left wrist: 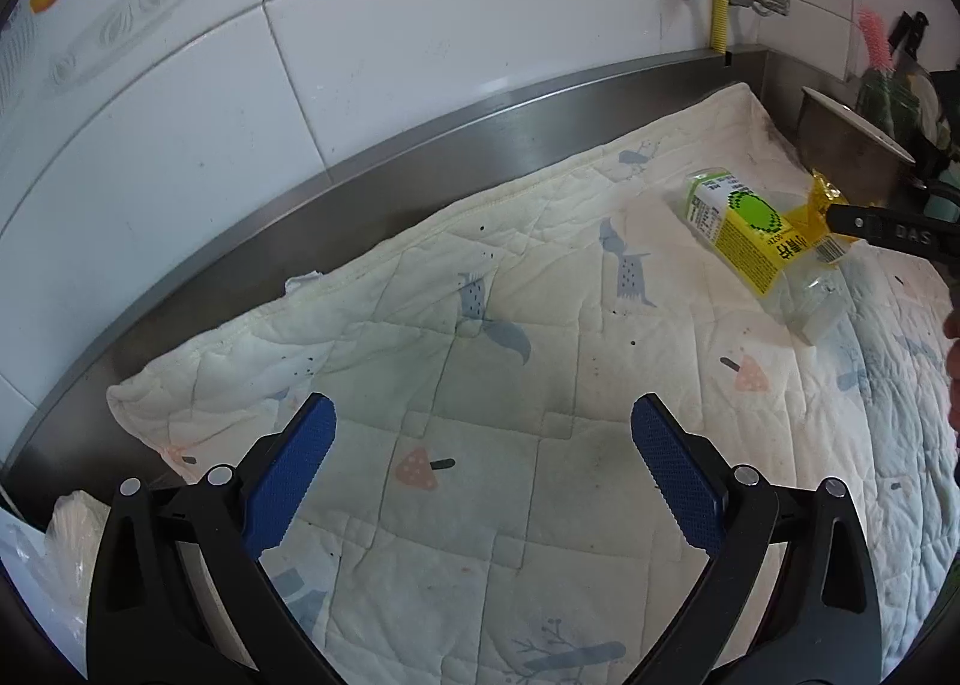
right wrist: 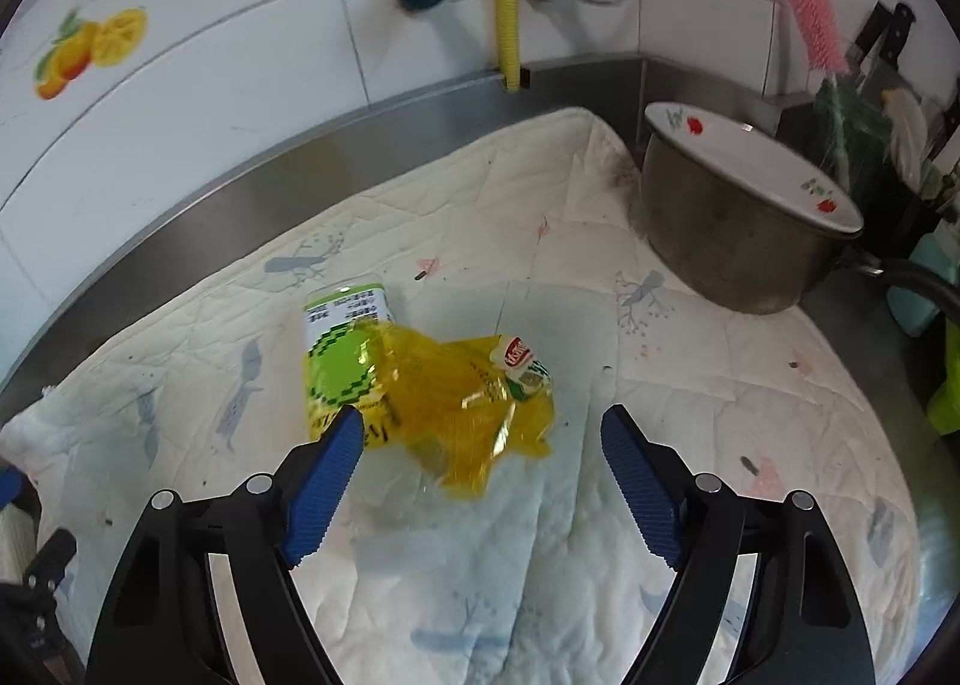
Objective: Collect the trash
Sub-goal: 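Grasp the yellow wrapper with the right tool while the left tool grasps the juice bottle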
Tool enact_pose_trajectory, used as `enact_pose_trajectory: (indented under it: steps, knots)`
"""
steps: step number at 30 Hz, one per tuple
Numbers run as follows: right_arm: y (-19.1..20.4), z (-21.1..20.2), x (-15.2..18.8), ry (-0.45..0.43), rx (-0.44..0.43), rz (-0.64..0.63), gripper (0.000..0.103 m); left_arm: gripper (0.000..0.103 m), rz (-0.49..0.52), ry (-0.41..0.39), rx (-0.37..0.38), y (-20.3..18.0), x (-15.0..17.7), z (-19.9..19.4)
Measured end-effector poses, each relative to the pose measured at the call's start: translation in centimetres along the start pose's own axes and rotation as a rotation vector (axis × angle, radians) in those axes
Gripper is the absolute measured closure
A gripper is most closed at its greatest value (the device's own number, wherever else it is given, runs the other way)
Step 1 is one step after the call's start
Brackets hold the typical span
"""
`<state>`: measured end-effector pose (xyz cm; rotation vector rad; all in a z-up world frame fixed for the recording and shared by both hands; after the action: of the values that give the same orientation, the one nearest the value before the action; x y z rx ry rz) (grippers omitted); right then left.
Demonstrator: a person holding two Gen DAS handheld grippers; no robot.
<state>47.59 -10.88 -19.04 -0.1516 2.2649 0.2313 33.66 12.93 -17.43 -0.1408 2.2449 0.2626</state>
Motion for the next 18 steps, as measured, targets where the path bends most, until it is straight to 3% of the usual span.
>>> enact_pose_trajectory:
  steps: [2,6,9,18]
  knots:
    - [-0.1,1.1,0.1,0.012,0.004,-0.004,0.031,0.005,-0.012,0.011,0.009,0.0,0.0,0.4]
    - [-0.3,1.3,-0.4,-0.004,0.004,-0.005,0.059,0.005,-0.033,0.026,0.049,-1.0,-0.4,0.7]
    - [-0.5,0.7,-0.3,-0.001,-0.012,0.01,0.073,0.005,-0.063,0.038,0.092,-2.1,-1.0,0.9]
    - [-2.1,-7.2,1.1,-0.087,-0.05,0.045,0.075,0.005,-0.184,0.082,0.254,-7.0,-4.0,2.5]
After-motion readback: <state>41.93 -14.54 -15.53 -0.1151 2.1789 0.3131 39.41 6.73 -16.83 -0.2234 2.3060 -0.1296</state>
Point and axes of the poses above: each gripper's, at about its wrist camera, not at the fingertips, and z roughly the way its jaws point, y to its left, x to its underside, the point moved 8 cm from there along z, roughly the way its jaws point, and after that the axes turned 11 degrees about -y, right-handed, at the moved point
